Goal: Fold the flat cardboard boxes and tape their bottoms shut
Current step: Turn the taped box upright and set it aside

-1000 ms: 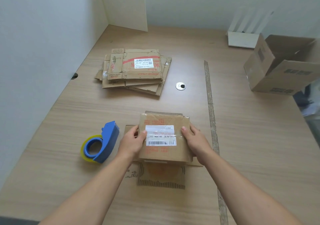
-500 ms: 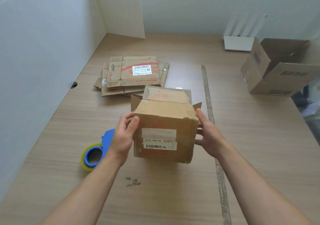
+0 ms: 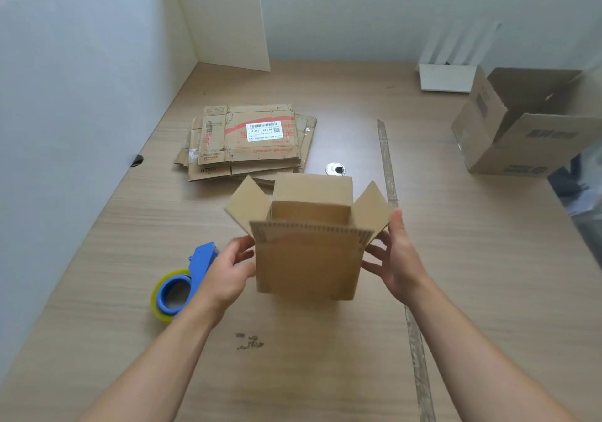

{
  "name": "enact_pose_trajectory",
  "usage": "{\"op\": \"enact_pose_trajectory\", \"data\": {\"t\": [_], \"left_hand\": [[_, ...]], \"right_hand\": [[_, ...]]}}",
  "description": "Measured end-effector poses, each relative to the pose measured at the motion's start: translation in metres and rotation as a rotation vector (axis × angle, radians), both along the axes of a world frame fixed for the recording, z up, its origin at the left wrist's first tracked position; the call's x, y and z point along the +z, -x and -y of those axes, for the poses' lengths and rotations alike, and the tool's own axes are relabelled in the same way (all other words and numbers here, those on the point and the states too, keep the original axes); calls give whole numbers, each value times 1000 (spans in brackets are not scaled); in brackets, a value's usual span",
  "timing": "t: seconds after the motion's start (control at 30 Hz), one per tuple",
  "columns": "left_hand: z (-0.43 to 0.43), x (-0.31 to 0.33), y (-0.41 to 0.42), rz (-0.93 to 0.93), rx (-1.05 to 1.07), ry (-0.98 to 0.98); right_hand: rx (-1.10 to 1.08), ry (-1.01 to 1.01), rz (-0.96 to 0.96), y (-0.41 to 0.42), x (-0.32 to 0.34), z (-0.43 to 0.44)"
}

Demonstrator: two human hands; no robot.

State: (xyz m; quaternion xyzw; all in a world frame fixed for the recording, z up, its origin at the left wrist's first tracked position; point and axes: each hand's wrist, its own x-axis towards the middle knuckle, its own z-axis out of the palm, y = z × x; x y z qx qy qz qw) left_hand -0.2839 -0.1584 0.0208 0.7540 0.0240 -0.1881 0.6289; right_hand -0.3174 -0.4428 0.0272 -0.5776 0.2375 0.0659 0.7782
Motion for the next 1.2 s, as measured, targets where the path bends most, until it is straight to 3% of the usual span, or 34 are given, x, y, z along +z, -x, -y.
{"op": "enact_pose_trajectory", "data": {"t": [0.23, 0.3, 0.4, 0.53, 0.67, 0.83, 1.0, 1.2], "left_hand": [[-13, 4, 10, 50, 40, 129], [-15, 6, 8, 42, -33, 65], [-19, 5, 7, 111, -36, -169], [-23, 3, 12, 173, -45, -242], [-20, 6, 9, 219, -41, -238], [-13, 8, 0, 276, -78, -231], [-11, 1, -4, 330, -153, -326], [-13, -2, -7, 314, -171, -268]], "right_hand": [[197, 183, 153, 15, -12, -7], [219, 195, 162, 16, -14, -13], [117, 262, 98, 11, -12, -19], [-54, 266, 12, -18, -12, -12], [-24, 120, -16, -52, -2, -16], [53, 310, 94, -62, 6, -24], [50, 256, 94, -53, -1, -22], [16, 532, 169, -56, -5, -28]]}}
